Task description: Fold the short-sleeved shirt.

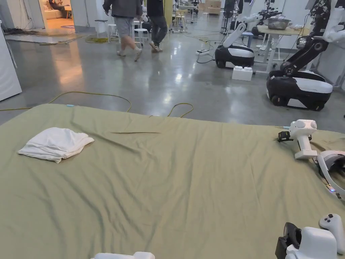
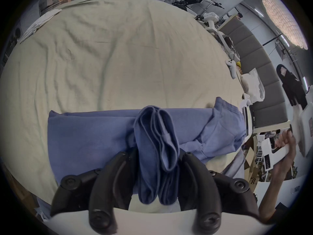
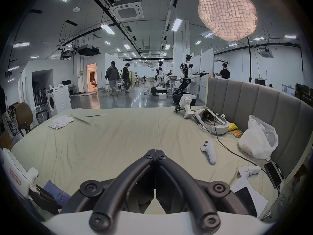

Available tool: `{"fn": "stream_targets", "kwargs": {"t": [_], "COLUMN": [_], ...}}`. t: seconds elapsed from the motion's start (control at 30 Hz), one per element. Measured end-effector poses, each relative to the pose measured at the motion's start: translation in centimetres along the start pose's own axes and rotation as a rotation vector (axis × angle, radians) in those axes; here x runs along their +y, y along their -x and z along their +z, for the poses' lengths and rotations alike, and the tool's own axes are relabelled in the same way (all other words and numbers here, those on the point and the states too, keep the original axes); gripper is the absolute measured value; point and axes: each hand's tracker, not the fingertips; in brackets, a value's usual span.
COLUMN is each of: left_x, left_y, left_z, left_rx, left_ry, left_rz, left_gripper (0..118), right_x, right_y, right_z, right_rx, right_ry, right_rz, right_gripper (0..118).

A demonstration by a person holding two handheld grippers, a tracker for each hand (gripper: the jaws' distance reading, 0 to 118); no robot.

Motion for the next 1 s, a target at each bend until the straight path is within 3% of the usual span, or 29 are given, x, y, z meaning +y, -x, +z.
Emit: {"fn": "stream_targets", "kwargs": {"t": [0.3,0.4,0.53,1.0], "left_x": [0.6,0.7,0.8,-1.2], "left_y": [3.1,3.6,3.9,-1.3], "left_z": [7.0,7.6,5.8,-2.1], "left_rx": [-0.169,-0.080,0.016,-0.092], "left_ry": [-0.195,-0.218,-0.157,-0.078], "left_rz": [0.137,0.099,0.052,-0.031], "left_gripper": [41,26,20,20], "right_x": [-0.1,-0.3,-0.3,-0.4], "right_y": [-0.2,0.1,0.6,1.3], "right_z": [-0.3,-0.5,-0.5,-0.2], "right_rx": [-0.002,0.005,0.015,0.034], "right_ry": [0.008,0.010,0.011,0.013], "right_rz": [-0.032,-0.030,-0.031,-0.013], "right_gripper": [0,0,0,0]}}
